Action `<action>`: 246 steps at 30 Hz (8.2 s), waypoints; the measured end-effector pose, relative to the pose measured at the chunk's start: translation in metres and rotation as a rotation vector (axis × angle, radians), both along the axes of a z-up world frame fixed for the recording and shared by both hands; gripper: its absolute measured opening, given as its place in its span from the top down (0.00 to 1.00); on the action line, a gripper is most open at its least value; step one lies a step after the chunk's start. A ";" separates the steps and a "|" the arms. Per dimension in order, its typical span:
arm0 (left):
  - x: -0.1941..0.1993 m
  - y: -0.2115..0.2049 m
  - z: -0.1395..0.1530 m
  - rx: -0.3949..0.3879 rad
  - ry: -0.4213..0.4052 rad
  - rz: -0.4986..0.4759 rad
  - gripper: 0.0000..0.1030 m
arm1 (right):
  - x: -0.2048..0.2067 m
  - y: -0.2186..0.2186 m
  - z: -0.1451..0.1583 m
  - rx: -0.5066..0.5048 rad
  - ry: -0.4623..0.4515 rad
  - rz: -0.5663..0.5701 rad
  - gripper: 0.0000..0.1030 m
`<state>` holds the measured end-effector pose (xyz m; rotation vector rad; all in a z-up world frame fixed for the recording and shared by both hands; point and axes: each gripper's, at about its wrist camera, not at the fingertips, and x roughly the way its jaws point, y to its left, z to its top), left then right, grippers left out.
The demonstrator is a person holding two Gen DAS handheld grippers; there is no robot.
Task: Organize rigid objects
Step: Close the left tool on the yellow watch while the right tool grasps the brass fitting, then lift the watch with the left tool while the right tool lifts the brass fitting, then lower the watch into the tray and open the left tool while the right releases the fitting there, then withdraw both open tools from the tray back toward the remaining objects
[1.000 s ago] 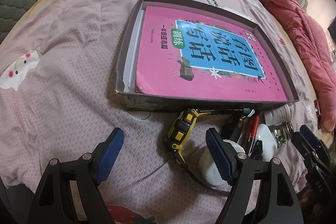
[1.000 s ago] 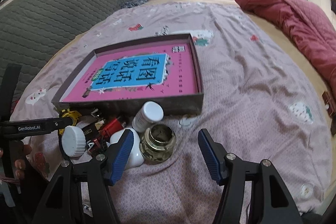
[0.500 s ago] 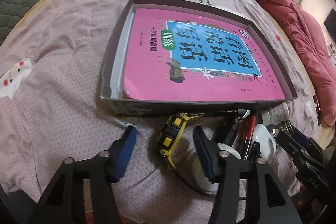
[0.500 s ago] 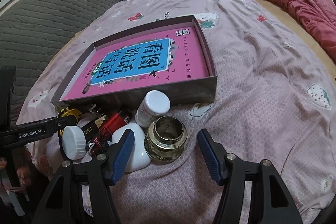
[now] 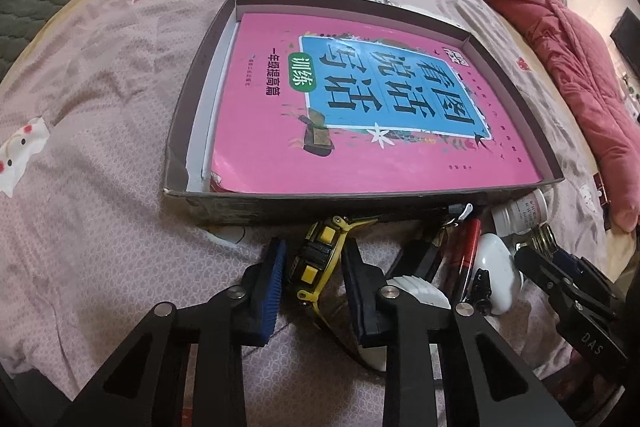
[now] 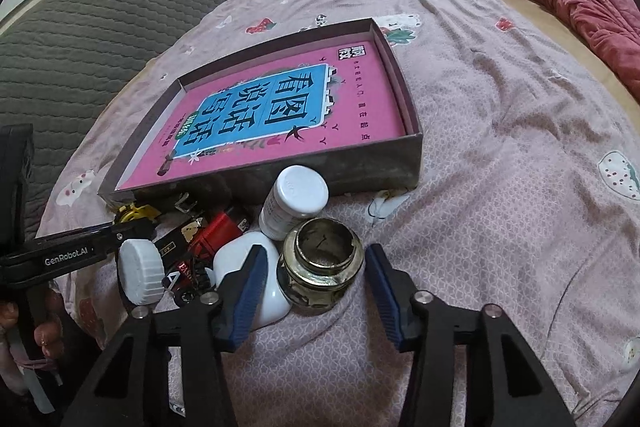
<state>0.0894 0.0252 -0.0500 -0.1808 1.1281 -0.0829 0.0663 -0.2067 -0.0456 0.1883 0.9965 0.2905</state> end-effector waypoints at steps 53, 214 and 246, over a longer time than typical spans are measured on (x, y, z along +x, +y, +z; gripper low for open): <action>-0.035 0.016 0.050 -0.042 -0.119 0.022 0.83 | -0.030 0.004 0.057 -0.040 -0.268 0.078 0.64; 0.017 0.015 0.075 0.085 -0.305 0.104 0.35 | 0.043 0.005 0.055 -0.141 -0.373 0.038 0.49; -0.015 0.001 0.105 0.094 -0.338 0.047 0.27 | 0.005 0.008 0.076 -0.145 -0.401 0.029 0.48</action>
